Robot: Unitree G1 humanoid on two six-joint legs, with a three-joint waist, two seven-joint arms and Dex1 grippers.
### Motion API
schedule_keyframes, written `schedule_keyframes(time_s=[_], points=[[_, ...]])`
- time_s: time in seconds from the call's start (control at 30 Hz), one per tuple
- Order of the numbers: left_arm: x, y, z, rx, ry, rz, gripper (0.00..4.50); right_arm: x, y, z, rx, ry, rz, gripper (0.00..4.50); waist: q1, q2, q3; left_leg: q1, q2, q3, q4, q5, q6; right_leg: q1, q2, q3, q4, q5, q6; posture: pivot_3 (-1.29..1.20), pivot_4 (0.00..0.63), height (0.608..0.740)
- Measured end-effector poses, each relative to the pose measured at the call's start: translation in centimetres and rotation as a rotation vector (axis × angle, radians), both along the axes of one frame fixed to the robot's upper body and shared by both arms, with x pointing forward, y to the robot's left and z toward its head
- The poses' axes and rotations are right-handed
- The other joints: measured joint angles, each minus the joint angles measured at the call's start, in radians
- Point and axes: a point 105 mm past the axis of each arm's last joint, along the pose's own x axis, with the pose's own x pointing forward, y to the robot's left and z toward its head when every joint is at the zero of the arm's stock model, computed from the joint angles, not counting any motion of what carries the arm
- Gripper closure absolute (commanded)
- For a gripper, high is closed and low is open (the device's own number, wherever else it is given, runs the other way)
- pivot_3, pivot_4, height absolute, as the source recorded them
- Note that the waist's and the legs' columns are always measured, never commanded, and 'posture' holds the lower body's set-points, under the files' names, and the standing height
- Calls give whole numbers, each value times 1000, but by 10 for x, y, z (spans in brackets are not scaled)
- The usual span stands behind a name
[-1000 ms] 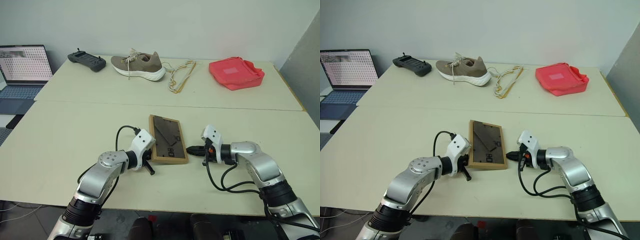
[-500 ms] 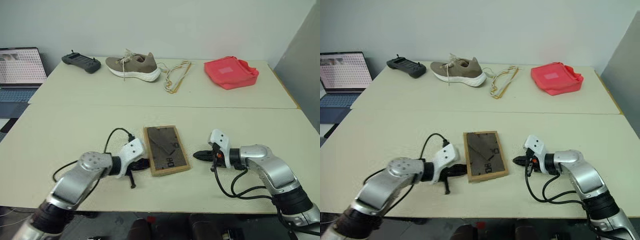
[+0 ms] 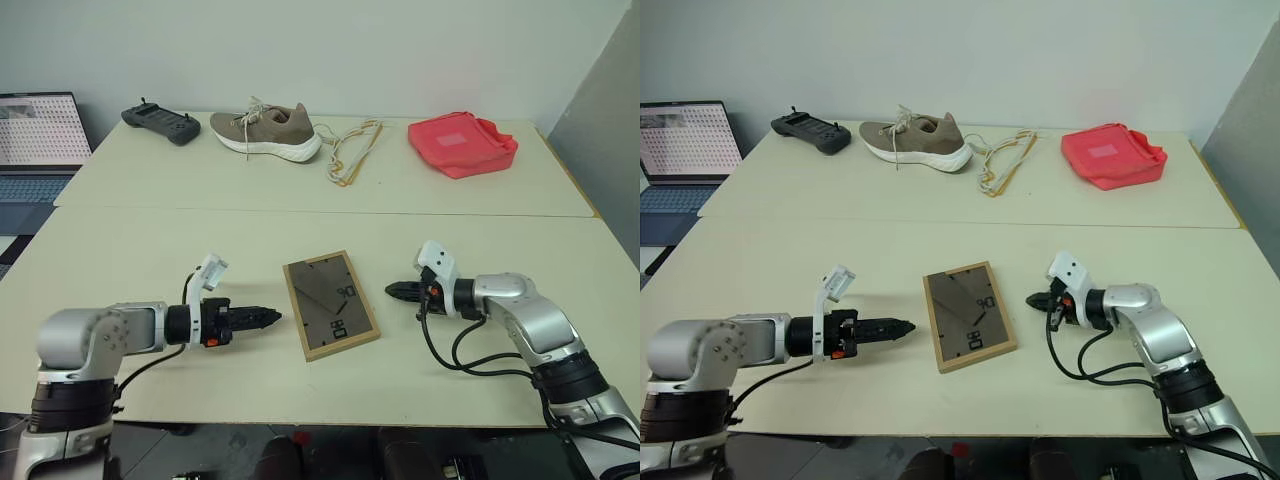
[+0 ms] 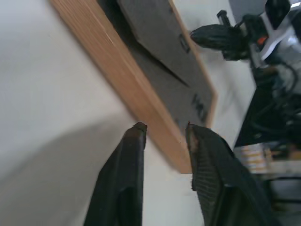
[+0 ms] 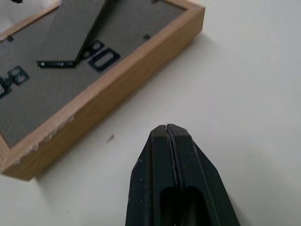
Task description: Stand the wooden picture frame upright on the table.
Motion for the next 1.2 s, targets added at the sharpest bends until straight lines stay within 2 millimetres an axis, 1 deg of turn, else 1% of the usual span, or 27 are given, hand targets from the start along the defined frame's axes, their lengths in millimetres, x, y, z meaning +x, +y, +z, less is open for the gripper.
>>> schedule_keyframes(time_s=[0.07,0.1,0.2,0.3,0.37,0.4,0.47,0.57,0.73,0.83,0.9,0.93,0.97,1.07,1.1,1.2], points=[[-8,0,-5,-14,56,-1,2000,1,-1,-3,-5,8,-7,4500,-1,0,0,0,0,-1,0,0,0,0,-1,0,0,0,0,0,150,740],[-11,-1,-8,-22,76,-4,1866,1,0,-5,-5,13,-4,4500,-1,0,0,1,0,-1,0,0,0,0,-1,0,1,0,0,0,150,740],[-19,-4,-13,-54,120,-12,1269,-2,6,-7,1,19,13,4500,2,0,0,1,0,-2,0,0,0,0,-2,0,2,0,0,0,150,740],[-23,-7,-19,-62,152,-3,637,-6,10,-6,5,14,29,4500,4,0,0,1,-1,-2,0,0,-1,0,-2,0,2,0,0,0,150,740],[-24,-12,-23,-87,159,3,118,-10,12,-8,3,25,35,4500,5,0,0,1,-1,-2,0,0,-1,1,-2,0,2,0,0,0,150,740],[-25,-14,-23,-104,155,9,31,-12,13,-10,3,31,39,4500,5,0,0,1,-1,-2,0,0,-1,1,-3,0,2,0,0,0,150,740],[-25,-19,-25,-136,153,27,31,-18,15,-15,0,54,45,4500,9,1,-1,1,-2,-2,1,0,-1,1,-3,0,2,0,0,0,150,740],[-24,-27,-30,-186,147,62,31,-21,20,-18,12,65,37,4500,15,2,-3,2,-3,-1,1,0,-1,3,-4,0,2,0,0,0,150,740],[-18,-44,-34,-237,142,90,31,-26,37,-22,39,85,46,4500,28,5,-5,11,-4,-3,1,0,-1,15,-4,-2,-4,0,0,0,150,740],[-15,-49,-35,-248,141,91,31,-30,46,-22,48,85,71,4500,33,6,-5,11,-4,-4,1,0,-1,18,-5,-4,-6,0,1,0,150,740],[-14,-50,-35,-249,138,88,397,-30,45,-22,44,85,71,4500,33,6,-6,11,-4,-5,1,0,-1,19,-5,-5,-7,0,1,0,150,740],[-13,-51,-36,-246,143,86,489,-29,44,-22,40,84,70,4500,33,6,-6,11,-4,-5,1,0,-1,19,-5,-5,-7,0,1,0,150,740],[-12,-51,-38,-246,150,89,739,-29,42,-22,34,81,68,4500,33,6,-6,11,-4,-5,1,0,-1,19,-5,-5,-7,0,1,0,150,740],[-10,-50,-41,-245,166,97,1300,-27,37,-25,16,82,55,4500,31,6,-6,11,-4,-5,0,0,-1,19,-5,-5,-7,0,1,0,150,740],[-9,-49,-42,-245,171,101,1614,-26,36,-27,13,86,51,4500,30,6,-6,11,-4,-5,0,0,-1,19,-5,-5,-7,0,1,0,150,740],[-7,-46,-44,-239,184,109,2257,-26,35,-27,12,78,52,4500,29,6,-6,11,-4,-5,0,0,-1,18,-4,-5,-7,0,1,0,150,740]])
